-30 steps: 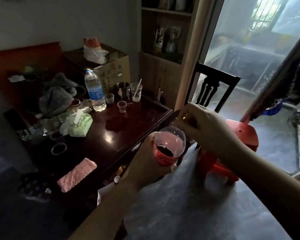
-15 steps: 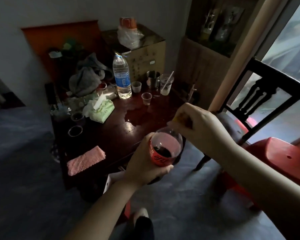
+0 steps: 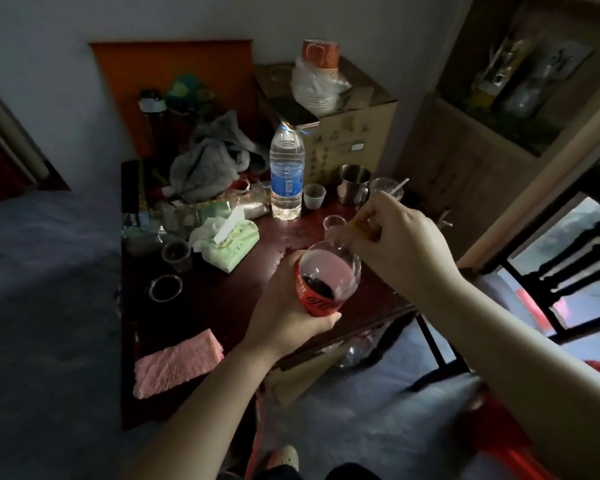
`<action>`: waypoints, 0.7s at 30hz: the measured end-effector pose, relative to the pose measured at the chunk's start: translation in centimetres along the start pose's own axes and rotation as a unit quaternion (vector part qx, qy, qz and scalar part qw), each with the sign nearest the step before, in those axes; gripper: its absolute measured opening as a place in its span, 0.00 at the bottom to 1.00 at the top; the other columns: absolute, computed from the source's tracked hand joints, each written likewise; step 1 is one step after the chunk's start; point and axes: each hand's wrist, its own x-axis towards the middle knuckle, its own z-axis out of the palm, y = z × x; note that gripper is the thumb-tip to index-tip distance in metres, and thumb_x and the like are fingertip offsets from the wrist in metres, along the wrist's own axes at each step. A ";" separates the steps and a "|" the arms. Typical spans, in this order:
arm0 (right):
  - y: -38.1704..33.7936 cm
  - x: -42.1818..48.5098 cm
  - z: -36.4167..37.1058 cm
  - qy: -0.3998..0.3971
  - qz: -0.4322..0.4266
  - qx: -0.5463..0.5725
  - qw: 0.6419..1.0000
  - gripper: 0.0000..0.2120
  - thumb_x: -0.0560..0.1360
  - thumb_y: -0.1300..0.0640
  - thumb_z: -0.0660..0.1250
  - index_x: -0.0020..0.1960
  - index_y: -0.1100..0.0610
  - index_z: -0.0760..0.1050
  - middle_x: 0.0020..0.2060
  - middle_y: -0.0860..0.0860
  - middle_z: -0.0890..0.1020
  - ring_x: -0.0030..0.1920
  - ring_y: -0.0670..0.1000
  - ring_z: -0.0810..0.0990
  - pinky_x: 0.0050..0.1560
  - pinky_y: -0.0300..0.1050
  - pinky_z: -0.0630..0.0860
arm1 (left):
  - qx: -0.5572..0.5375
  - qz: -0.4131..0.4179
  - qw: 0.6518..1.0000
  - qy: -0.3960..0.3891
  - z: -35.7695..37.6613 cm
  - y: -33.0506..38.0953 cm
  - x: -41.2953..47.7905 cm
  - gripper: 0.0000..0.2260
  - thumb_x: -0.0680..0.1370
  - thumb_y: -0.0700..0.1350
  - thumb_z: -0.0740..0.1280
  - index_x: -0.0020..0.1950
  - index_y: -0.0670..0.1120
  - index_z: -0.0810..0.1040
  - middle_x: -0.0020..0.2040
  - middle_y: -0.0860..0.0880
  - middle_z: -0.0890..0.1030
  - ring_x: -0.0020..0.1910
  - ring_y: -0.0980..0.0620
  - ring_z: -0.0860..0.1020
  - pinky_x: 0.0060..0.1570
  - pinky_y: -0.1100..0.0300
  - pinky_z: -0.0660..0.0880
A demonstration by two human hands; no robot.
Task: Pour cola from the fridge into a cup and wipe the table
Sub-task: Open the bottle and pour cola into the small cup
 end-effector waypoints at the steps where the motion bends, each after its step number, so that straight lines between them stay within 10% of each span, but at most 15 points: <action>1: 0.1 0.7 0.2 -0.001 0.003 0.003 1.000 0.20 0.68 0.34 0.67 0.45 0.50 0.72 0.32 0.43 0.77 0.33 0.43 0.76 0.31 0.43 0.72 | 0.013 -0.001 1.000 0.003 -0.2 -0.2 0.6 0.39 0.58 0.52 0.81 0.64 0.60 0.66 0.59 0.59 0.75 0.58 0.60 0.76 0.59 0.59 0.74; 6: 1.5 4.4 1.8 -0.043 -0.049 0.051 0.997 0.17 0.70 0.39 0.69 0.46 0.49 0.68 0.30 0.41 0.76 0.31 0.39 0.72 0.29 0.32 0.64 | 0.037 -0.015 0.999 0.018 -0.3 -0.9 3.5 0.43 0.57 0.52 0.81 0.69 0.57 0.66 0.63 0.58 0.73 0.61 0.59 0.74 0.62 0.56 0.73; 21: 11.1 17.0 2.8 -0.123 -0.216 0.162 0.955 0.16 0.70 0.41 0.66 0.41 0.51 0.64 0.32 0.50 0.81 0.31 0.47 0.79 0.32 0.49 0.75 | 0.049 -0.100 0.988 0.111 6.6 1.0 12.7 0.41 0.58 0.48 0.81 0.67 0.56 0.67 0.60 0.56 0.77 0.58 0.57 0.77 0.59 0.53 0.75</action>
